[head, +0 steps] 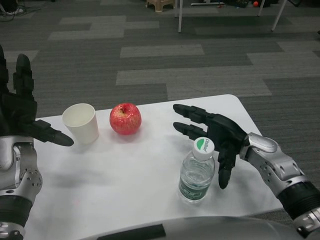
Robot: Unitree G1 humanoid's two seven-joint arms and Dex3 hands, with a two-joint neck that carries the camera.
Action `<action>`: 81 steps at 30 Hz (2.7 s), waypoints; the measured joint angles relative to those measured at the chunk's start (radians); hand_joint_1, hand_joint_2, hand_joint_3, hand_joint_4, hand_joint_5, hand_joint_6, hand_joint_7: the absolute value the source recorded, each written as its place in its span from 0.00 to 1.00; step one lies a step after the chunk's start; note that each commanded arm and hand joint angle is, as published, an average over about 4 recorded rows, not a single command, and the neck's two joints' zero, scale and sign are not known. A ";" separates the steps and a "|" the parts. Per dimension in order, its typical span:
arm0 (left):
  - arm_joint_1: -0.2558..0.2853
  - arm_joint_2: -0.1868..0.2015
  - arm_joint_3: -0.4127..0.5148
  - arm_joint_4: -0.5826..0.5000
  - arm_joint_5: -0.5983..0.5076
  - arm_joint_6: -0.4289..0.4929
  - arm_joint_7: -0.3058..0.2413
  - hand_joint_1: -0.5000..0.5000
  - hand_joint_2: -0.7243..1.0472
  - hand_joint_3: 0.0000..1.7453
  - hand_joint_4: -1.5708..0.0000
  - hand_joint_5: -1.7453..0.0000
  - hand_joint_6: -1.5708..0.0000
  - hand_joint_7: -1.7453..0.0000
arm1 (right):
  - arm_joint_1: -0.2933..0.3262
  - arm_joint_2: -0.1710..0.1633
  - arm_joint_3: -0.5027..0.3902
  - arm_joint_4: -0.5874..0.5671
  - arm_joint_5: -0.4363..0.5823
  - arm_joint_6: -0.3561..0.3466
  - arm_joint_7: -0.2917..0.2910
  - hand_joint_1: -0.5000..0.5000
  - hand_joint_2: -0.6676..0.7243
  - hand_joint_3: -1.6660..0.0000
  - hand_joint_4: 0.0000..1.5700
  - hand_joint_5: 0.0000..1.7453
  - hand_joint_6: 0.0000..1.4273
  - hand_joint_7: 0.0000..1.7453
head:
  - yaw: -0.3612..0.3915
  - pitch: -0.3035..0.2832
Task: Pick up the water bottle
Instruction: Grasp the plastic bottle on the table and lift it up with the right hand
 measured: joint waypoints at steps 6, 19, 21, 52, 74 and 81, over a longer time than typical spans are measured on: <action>-0.003 0.006 0.000 0.000 0.000 0.005 -0.001 0.00 0.00 0.05 1.00 0.94 1.00 1.00 | 0.071 -0.024 -0.042 -0.068 -0.006 0.059 0.001 0.09 0.59 0.99 0.00 0.00 0.00 0.04 | -0.014 -0.014; -0.022 0.019 -0.014 0.001 0.000 0.018 -0.003 0.00 0.00 0.05 1.00 0.94 1.00 1.00 | 0.102 -0.013 -0.006 -0.140 -0.055 0.146 0.009 0.11 0.55 0.95 0.00 0.00 0.00 0.04 | -0.074 -0.051; -0.022 0.020 -0.016 0.001 0.000 0.021 -0.003 0.00 0.00 0.05 1.00 0.94 1.00 1.00 | 0.101 0.007 0.005 -0.143 -0.058 0.146 0.009 0.10 0.55 0.95 0.00 0.00 0.00 0.04 | -0.076 -0.053; -0.023 0.021 -0.017 -0.003 -0.021 0.024 -0.011 0.00 0.00 0.05 1.00 0.94 1.00 1.00 | 0.096 0.086 0.079 -0.145 -0.051 0.142 0.010 0.04 0.34 0.62 0.08 0.54 0.00 0.37 | -0.082 -0.063; -0.022 0.021 0.001 -0.033 -0.019 0.025 -0.011 0.00 0.00 0.05 1.00 0.94 1.00 1.00 | 0.090 0.092 0.096 -0.140 -0.056 0.140 0.009 0.08 0.23 0.24 0.49 0.94 0.78 0.92 | -0.075 -0.076; -0.015 0.021 0.001 -0.046 -0.019 0.025 -0.011 0.00 0.00 0.05 1.00 0.94 1.00 1.00 | 0.090 0.095 0.096 -0.135 -0.057 0.134 0.009 0.08 0.23 0.20 0.64 0.94 0.91 0.91 | -0.071 -0.075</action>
